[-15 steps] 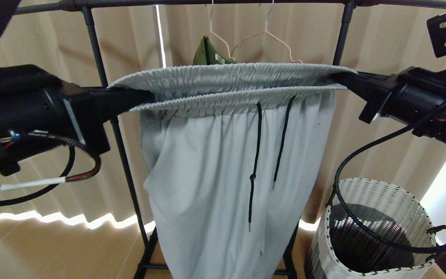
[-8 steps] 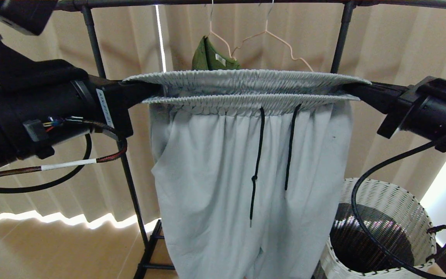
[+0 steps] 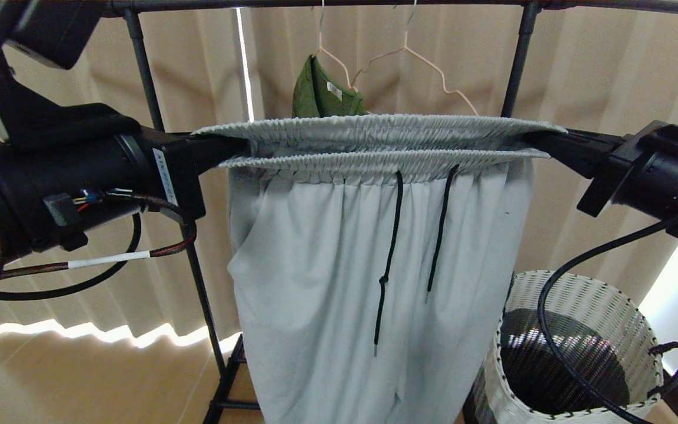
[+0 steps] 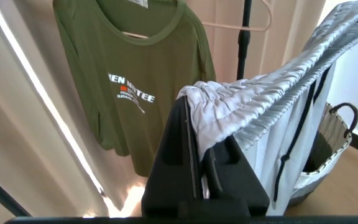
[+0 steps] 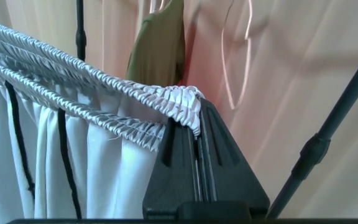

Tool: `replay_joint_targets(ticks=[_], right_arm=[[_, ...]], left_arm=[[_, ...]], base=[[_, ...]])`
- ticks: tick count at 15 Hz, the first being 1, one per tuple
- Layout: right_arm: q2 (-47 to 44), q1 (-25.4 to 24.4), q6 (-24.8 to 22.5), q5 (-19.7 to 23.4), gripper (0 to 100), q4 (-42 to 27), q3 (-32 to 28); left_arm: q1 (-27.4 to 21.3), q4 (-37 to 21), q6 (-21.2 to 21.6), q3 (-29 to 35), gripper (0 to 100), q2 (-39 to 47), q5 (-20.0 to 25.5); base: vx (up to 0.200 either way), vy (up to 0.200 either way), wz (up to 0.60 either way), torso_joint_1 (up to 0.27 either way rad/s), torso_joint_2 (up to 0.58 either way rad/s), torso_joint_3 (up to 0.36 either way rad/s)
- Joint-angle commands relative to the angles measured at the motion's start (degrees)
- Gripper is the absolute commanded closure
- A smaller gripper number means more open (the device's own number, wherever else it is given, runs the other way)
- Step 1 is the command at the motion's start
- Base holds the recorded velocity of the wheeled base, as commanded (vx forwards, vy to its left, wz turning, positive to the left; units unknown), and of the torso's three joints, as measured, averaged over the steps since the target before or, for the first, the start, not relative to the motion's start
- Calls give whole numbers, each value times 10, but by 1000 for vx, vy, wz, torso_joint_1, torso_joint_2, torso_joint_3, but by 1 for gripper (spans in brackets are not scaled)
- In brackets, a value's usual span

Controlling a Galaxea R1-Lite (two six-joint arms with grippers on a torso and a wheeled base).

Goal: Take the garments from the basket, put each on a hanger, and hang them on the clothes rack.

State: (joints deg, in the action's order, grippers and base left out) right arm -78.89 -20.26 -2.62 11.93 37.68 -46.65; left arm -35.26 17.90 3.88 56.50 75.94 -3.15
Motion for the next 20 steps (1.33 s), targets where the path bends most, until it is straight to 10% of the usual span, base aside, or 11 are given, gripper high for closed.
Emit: replay_joint_targets(ticks=[1, 10, 11, 20], right_arm=[[-1, 0, 0, 1, 100, 0, 2], [0, -11, -1, 0, 100, -5, 2], [0, -11, -1, 0, 0, -5, 2], [20, -65, 7, 20, 0, 57, 57]], left_arm=[[0, 0, 0, -9, 100, -1, 0], [0, 11, 1, -11, 100, -3, 1], [0, 11, 1, -10, 100, -3, 1], [48, 10, 38, -24, 100, 1, -66]], base=[[0, 0, 0, 0, 0, 0], [0, 0, 0, 0, 0, 0], [0, 0, 0, 0, 0, 0], [0, 0, 0, 0, 0, 0]])
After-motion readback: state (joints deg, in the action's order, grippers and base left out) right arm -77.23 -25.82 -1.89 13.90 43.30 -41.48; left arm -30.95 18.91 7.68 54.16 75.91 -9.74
